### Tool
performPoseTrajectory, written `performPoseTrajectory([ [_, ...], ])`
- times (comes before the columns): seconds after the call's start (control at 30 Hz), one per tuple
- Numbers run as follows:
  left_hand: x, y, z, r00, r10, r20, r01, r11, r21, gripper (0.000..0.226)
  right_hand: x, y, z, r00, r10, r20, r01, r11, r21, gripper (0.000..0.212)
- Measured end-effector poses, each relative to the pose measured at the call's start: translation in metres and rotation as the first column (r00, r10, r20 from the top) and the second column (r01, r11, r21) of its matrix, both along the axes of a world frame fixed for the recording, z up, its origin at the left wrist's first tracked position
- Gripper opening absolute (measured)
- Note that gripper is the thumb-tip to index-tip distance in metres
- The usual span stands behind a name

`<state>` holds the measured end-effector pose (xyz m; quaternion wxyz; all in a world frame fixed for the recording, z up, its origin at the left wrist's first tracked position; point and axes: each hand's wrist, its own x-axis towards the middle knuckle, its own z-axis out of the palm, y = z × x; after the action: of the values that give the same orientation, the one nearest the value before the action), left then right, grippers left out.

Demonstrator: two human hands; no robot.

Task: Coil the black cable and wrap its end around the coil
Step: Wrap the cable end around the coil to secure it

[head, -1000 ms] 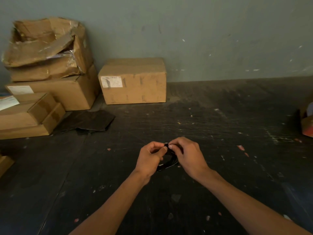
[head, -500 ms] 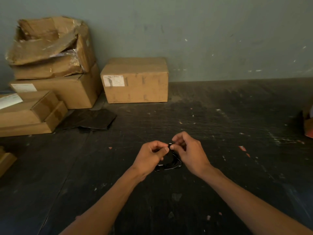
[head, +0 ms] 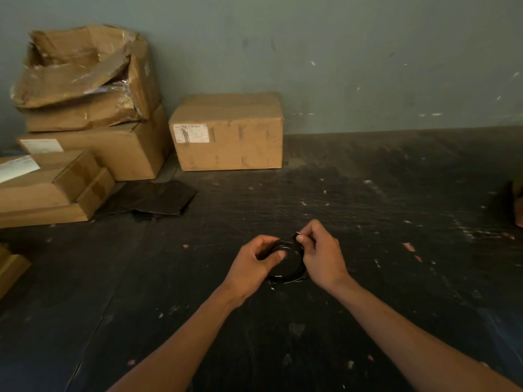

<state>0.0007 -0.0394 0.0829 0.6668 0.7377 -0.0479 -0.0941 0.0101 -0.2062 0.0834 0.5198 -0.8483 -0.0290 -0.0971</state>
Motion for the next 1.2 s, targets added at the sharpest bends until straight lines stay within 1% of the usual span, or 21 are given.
performPoseTrajectory([
  [0.07, -0.001, 0.003, -0.007, 0.999, -0.005, -0.053, 0.005, 1.0, -0.006, 0.027, 0.006, -0.005, -0.005, 0.998, -0.05, -0.044, 0.053, 0.996, 0.071, 0.023],
  [0.13, -0.002, 0.006, -0.016, 0.993, -0.014, -0.12, 0.012, 1.0, -0.023, 0.028, 0.012, -0.008, -0.012, 0.989, -0.09, -0.119, 0.111, 0.978, 0.179, 0.02],
  [0.2, -0.002, 0.004, -0.024, 0.978, -0.021, -0.208, 0.003, 0.996, -0.086, 0.032, 0.018, -0.011, -0.019, 0.968, -0.135, -0.213, 0.194, 0.939, 0.284, 0.015],
  [0.27, 0.001, 0.002, -0.032, 0.952, 0.019, -0.305, -0.085, 0.975, -0.206, 0.039, 0.022, -0.013, -0.025, 0.943, -0.156, -0.294, 0.255, 0.907, 0.335, 0.015],
  [0.3, 0.003, 0.002, -0.036, 0.937, 0.061, -0.343, -0.15, 0.959, -0.241, 0.04, 0.024, -0.015, -0.029, 0.936, -0.15, -0.319, 0.262, 0.902, 0.343, 0.016],
  [0.37, 0.01, 0.003, -0.042, 0.914, 0.158, -0.374, -0.256, 0.939, -0.228, 0.039, 0.026, -0.017, -0.038, 0.925, -0.132, -0.357, 0.242, 0.927, 0.285, 0.019],
  [0.47, 0.022, 0.005, -0.052, 0.906, 0.237, -0.35, -0.303, 0.942, -0.146, 0.029, 0.029, -0.019, -0.052, 0.905, -0.099, -0.415, 0.19, 0.964, 0.184, 0.021],
  [0.63, 0.045, 0.012, -0.074, 0.91, 0.268, -0.315, -0.273, 0.962, 0.03, 0.026, 0.037, -0.019, -0.073, 0.864, -0.055, -0.5, 0.1, 0.993, 0.062, 0.023],
  [0.7, 0.053, 0.012, -0.083, 0.92, 0.269, -0.285, -0.239, 0.961, 0.139, 0.03, 0.04, -0.018, -0.081, 0.839, -0.034, -0.543, 0.049, 0.999, 0.013, 0.026],
  [0.8, 0.064, 0.013, -0.093, 0.942, 0.232, -0.241, -0.148, 0.935, 0.321, 0.038, 0.045, -0.016, -0.088, 0.794, 0.009, -0.608, -0.068, 0.995, -0.073, 0.038],
  [0.87, 0.069, 0.014, -0.099, 0.957, 0.18, -0.228, -0.07, 0.904, 0.422, 0.041, 0.048, -0.014, -0.092, 0.774, 0.025, -0.633, -0.11, 0.989, -0.096, 0.042],
  [0.93, 0.072, 0.014, -0.102, 0.964, 0.157, -0.214, -0.028, 0.863, 0.505, 0.042, 0.051, -0.012, -0.094, 0.77, 0.022, -0.638, -0.129, 0.984, -0.121, 0.043],
  [1.0, 0.073, 0.014, -0.105, 0.969, 0.171, -0.178, -0.041, 0.823, 0.566, 0.041, 0.054, -0.009, -0.096, 0.78, 0.019, -0.626, -0.158, 0.973, -0.167, 0.043],
  [1.07, 0.077, 0.014, -0.104, 0.965, 0.197, -0.174, -0.051, 0.79, 0.611, 0.04, 0.058, -0.008, -0.098, 0.779, 0.012, -0.627, -0.185, 0.96, -0.212, 0.043],
  [1.2, 0.082, 0.012, -0.106, 0.951, 0.211, -0.225, -0.027, 0.784, 0.621, 0.041, 0.061, -0.007, -0.099, 0.737, 0.005, -0.675, -0.225, 0.945, -0.239, 0.045],
])
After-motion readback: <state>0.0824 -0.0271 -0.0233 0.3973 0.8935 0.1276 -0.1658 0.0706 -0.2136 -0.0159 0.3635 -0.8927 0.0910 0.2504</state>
